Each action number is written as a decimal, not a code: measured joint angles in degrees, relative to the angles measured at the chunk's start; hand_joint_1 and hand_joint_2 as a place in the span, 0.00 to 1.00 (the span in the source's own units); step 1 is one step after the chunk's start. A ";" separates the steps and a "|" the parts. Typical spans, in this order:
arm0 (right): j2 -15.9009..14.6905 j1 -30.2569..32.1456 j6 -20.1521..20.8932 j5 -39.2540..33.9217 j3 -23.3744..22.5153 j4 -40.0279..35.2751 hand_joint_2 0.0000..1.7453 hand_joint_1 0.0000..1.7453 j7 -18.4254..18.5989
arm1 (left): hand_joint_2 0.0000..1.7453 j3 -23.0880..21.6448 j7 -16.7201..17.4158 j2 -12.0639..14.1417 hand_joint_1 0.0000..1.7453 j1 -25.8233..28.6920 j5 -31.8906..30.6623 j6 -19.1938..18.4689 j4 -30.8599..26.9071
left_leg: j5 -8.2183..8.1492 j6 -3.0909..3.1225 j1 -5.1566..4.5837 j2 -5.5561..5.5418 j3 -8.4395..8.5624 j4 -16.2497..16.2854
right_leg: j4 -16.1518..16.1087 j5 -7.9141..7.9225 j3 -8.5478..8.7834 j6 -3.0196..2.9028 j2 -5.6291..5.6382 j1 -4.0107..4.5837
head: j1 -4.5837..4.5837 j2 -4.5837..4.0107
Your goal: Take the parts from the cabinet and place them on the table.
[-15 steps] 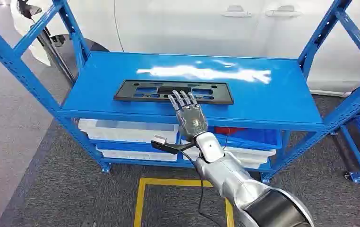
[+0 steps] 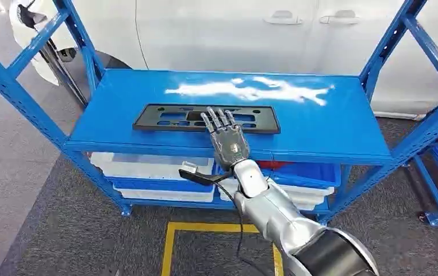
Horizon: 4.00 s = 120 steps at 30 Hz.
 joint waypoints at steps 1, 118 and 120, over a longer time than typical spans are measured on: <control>0.11 -0.05 0.00 0.11 0.00 0.00 1.00 0.00 0.13 | 0.00 0.00 0.00 0.02 0.00 -0.04 -0.07 0.07 0.00 | 2.09 0.14 0.01 0.01 1.68 -3.73 | 0.02 -0.25 0.36 0.15 0.00 0.00 | 0.00 0.00; 2.97 -0.98 5.40 5.84 7.34 2.38 1.00 0.00 4.76 | 0.00 0.11 -1.01 -0.66 0.00 0.60 0.20 -0.09 0.09 | -7.01 -0.32 -0.15 -0.01 -3.03 8.79 | 0.14 0.66 -1.19 -0.70 -0.13 0.45 | 0.00 0.00; 3.06 -0.97 5.40 5.84 7.43 2.38 1.00 0.00 4.68 | 0.00 0.20 -1.11 -0.61 0.00 0.67 0.22 -0.07 0.09 | -2.77 0.09 -0.17 -0.01 -1.58 4.27 | 0.15 0.38 -0.71 -0.65 -0.02 0.56 | -0.02 0.00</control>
